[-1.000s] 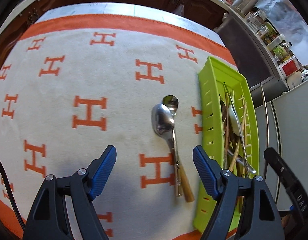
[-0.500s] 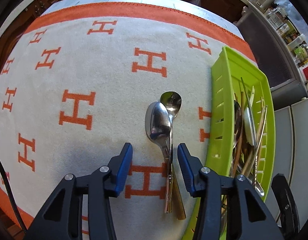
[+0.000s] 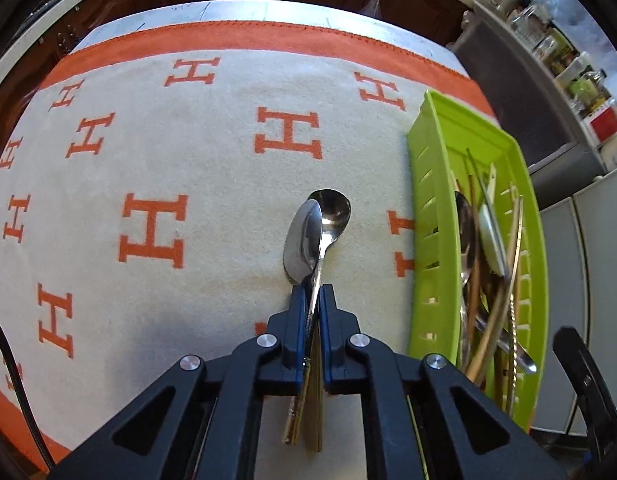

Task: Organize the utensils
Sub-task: 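Grasp a steel spoon with the left tool while the right grasps a wooden-handled spoon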

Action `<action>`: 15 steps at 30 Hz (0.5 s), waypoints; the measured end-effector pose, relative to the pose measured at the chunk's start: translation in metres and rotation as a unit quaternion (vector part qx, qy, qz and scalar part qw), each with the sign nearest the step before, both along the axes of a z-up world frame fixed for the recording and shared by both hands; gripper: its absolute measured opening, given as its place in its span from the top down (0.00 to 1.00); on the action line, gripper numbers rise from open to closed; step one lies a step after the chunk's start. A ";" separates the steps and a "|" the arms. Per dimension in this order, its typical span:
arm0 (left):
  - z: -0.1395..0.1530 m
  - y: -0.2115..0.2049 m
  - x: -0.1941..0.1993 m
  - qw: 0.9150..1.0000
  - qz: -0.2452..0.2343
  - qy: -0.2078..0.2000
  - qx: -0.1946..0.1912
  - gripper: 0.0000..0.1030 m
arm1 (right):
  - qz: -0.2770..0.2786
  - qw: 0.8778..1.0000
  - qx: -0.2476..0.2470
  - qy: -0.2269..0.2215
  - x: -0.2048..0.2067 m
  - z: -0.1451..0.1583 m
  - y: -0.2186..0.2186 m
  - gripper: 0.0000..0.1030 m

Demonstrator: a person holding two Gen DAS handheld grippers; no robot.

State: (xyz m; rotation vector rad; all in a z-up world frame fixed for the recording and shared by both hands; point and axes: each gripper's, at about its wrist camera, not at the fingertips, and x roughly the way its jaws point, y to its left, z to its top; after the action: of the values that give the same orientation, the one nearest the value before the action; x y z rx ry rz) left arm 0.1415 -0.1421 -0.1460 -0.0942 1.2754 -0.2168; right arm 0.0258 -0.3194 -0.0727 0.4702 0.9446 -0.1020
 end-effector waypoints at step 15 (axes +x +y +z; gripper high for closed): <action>0.049 0.047 -0.023 0.997 -0.013 -0.053 -0.047 0.99 | 0.050 0.999 0.019 -0.008 0.007 0.001 0.034 0.94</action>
State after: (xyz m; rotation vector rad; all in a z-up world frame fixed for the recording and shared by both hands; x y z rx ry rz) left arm 0.1183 -0.0952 -0.0971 -0.1446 1.1618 -0.3012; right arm 0.0331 -0.2853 -0.0715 0.4570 0.9546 0.0098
